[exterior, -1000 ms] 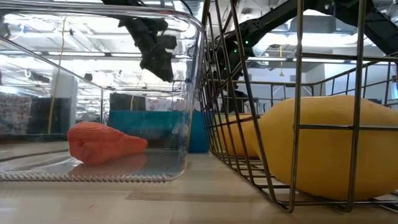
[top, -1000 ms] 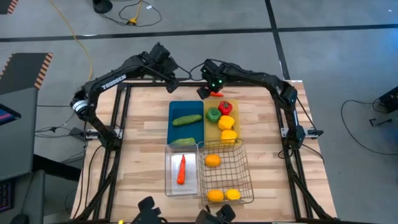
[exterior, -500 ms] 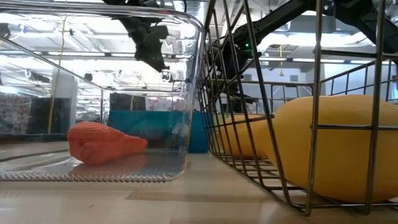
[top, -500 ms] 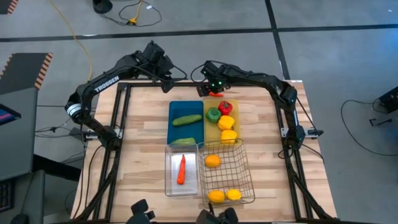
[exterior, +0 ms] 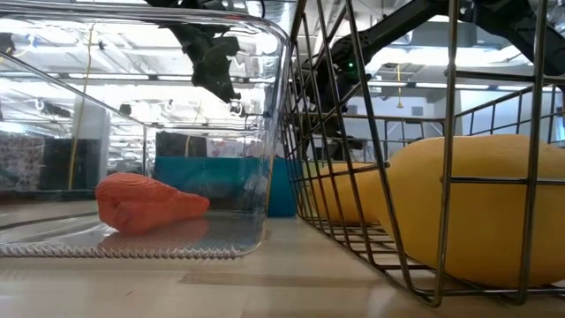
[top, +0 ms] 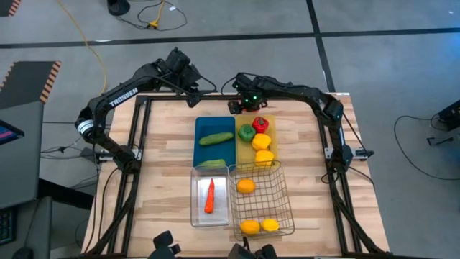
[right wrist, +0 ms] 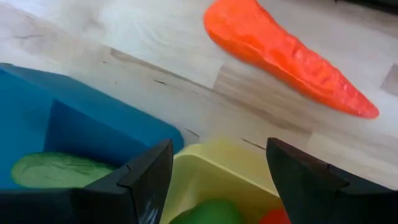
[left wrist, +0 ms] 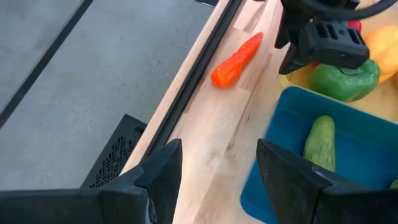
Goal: Sort produce into baskets
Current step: Put the carrot into the transparent basket
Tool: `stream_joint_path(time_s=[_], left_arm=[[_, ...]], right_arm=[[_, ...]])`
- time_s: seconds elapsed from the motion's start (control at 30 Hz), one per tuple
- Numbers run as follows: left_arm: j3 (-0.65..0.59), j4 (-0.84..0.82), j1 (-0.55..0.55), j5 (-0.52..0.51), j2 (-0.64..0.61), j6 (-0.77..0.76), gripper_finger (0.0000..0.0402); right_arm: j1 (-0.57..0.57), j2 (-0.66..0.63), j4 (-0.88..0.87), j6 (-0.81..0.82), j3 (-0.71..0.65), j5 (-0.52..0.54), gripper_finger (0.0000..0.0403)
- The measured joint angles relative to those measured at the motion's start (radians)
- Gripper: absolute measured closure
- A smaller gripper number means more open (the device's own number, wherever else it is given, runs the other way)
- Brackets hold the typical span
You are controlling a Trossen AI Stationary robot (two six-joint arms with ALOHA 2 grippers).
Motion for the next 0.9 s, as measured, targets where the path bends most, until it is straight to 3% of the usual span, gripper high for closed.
stream_joint_path(time_s=[0.9], left_arm=[[0.0,0.001,-0.008,0.06,0.001,0.0,0.0207]], right_arm=[[-0.069,0.002,0.133,-0.004,-0.065,0.008,0.0117]])
